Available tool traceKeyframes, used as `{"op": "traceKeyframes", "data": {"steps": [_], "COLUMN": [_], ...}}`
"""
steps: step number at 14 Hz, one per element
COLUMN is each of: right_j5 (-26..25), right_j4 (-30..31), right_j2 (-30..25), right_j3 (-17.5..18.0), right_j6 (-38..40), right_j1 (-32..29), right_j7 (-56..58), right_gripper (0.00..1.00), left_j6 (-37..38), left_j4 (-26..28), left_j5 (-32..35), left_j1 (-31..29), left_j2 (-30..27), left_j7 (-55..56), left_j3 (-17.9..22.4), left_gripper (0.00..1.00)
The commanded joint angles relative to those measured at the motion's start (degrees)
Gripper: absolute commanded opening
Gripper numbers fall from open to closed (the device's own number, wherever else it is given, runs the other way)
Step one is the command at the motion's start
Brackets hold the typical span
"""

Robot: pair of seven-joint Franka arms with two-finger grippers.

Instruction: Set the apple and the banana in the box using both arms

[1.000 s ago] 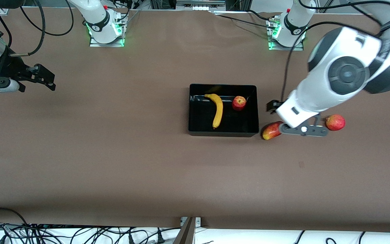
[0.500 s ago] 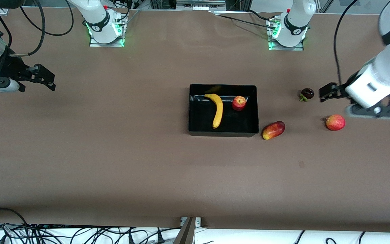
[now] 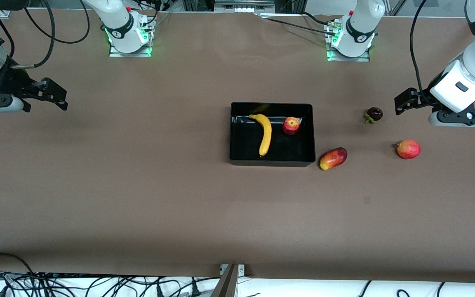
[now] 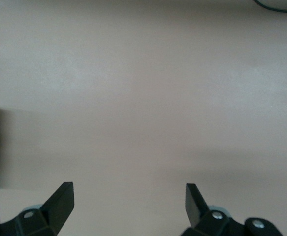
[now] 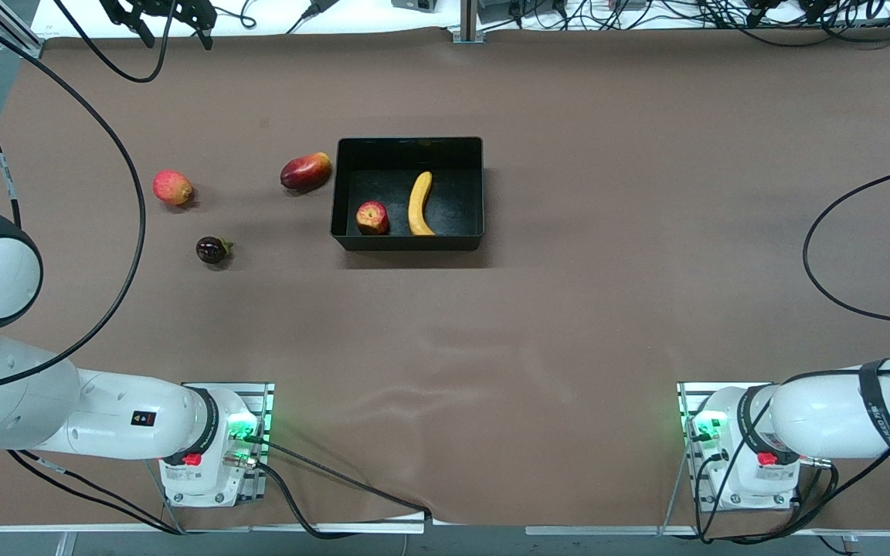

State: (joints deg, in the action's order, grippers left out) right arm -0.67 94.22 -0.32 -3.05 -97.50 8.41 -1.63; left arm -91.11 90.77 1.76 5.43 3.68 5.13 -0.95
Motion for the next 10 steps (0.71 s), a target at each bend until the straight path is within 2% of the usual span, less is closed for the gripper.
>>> {"op": "traceKeyframes", "data": {"steps": [1,10], "right_j5": [-0.21,-0.21], "right_j4": [-0.97,-0.97], "right_j2": [0.32,0.41], "right_j3": [0.5,0.5], "right_j6": [0.21,0.21], "right_j1": [-0.58,-0.67], "right_j7": [-0.48,-0.48], "right_gripper": [1.0,1.0], "left_j6": [-0.83,-0.74], "left_j4": [1.07,0.9], "left_j5": [-0.88,-0.18], "left_j1": [0.72,1.16], "left_j2": [-1.22,-1.48], "left_j7": [-0.2,-0.56], "left_j3": [0.77,0.77], "left_gripper": [1.0,1.0]}}
